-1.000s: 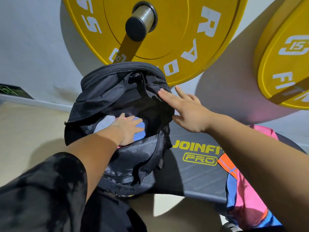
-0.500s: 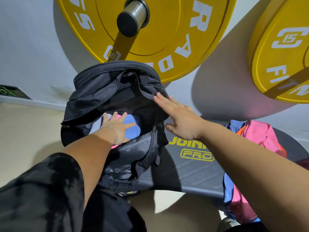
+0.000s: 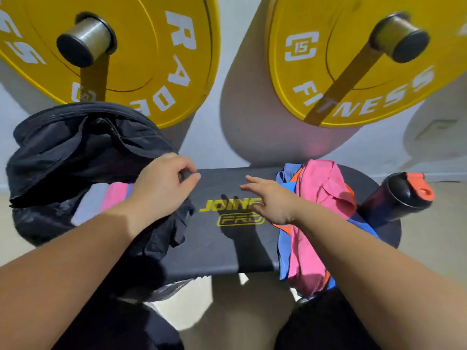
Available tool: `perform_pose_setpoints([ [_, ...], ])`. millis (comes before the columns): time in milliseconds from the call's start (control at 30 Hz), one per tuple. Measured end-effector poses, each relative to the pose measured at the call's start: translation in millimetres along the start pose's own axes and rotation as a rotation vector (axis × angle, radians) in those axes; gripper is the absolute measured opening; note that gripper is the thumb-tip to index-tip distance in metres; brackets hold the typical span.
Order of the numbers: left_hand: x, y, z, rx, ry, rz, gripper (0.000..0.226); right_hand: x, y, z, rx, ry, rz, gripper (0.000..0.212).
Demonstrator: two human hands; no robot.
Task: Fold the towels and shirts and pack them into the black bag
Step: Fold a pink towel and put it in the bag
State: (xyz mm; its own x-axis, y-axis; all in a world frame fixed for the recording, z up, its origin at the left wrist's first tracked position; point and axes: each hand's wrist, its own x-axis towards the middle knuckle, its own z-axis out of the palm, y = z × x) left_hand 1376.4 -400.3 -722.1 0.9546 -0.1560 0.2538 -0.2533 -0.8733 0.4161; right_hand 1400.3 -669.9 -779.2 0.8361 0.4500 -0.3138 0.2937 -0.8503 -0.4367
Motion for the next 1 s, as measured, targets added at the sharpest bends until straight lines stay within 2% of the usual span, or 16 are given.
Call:
perform_pose_setpoints([
  [67, 3.1, 33.5, 34.4, -0.064, -0.078, 0.010, 0.012, -21.7, 43.2, 7.5, -0.098, -0.046, 0.167, 0.058],
  [200, 5.0, 87.9, 121.8, -0.107, -0.362, -0.036, 0.034, -59.4, 117.4, 14.4, -0.147, -0.185, 0.484, 0.058],
  [367, -0.4, 139.6, 212.0, -0.138, -0.630, -0.080, 0.053, -65.5, 169.4, 11.0, 0.031, -0.052, 0.761, 0.068],
  [467, -5.7, 162.6, 251.0, -0.159, -0.701, -0.151, 0.063, -61.4, 192.4, 17.4, 0.082, -0.082, 0.785, 0.064],
  [567, -9.9, 180.0, 278.4, -0.173, -0.686, -0.213, 0.066, -57.7, 205.5, 20.9, 0.081, -0.108, 0.787, 0.064],
  [667, -12.7, 190.7, 292.0, -0.126, -0.617, -0.229, 0.051, -58.5, 205.5, 20.0, 0.083, -0.157, 0.727, 0.046],
  [767, -13.8, 192.3, 298.5, -0.136, -0.542, -0.246, 0.028, -61.8, 206.6, 22.7, 0.073, -0.093, 0.674, 0.038],
  [867, -14.9, 189.2, 299.0, -0.250, -0.442, -0.254, 0.005, -64.1, 208.7, 20.2, 0.133, 0.070, 0.663, 0.041],
  [933, -15.7, 186.2, 291.1, -0.324, -0.367, -0.255, 0.024, -67.1, 205.8, 14.8, 0.231, 0.142, 0.630, 0.054],
  [1000, -13.1, 180.4, 273.5, -0.385, -0.290, -0.258, 0.026, -68.8, 199.7, 10.5, 0.294, 0.239, 0.564, 0.056],
])
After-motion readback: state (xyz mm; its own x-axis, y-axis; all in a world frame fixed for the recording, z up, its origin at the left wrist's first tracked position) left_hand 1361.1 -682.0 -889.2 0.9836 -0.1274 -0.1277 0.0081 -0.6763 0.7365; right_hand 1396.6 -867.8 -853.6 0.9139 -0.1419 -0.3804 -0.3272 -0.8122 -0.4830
